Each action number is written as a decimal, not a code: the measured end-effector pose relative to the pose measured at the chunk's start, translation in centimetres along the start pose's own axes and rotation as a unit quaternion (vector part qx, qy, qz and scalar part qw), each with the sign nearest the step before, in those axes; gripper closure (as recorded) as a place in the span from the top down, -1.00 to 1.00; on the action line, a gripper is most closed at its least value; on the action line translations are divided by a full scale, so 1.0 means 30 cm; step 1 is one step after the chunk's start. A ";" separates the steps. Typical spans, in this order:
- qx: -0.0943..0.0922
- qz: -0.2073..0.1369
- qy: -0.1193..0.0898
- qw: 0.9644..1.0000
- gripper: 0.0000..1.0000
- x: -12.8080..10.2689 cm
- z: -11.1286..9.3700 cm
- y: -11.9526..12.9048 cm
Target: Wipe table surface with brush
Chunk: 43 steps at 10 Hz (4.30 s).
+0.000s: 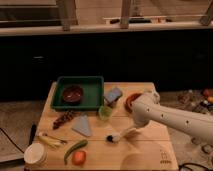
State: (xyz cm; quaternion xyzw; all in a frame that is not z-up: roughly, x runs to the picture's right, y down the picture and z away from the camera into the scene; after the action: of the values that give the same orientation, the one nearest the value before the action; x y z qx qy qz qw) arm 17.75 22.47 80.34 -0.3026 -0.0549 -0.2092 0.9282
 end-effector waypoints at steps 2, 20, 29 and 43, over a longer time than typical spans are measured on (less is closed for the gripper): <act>-0.014 -0.020 -0.007 1.000 -1.00 -0.031 0.020 0.042; 0.000 0.054 0.052 0.997 -1.00 0.144 -0.021 0.055; 0.000 0.054 0.052 0.997 -1.00 0.144 -0.022 0.055; 0.000 0.055 0.052 0.997 -1.00 0.145 -0.021 0.056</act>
State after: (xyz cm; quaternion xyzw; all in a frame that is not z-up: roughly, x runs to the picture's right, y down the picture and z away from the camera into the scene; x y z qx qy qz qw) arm 22.39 21.77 79.91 -0.2939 0.0102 -0.1738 0.9398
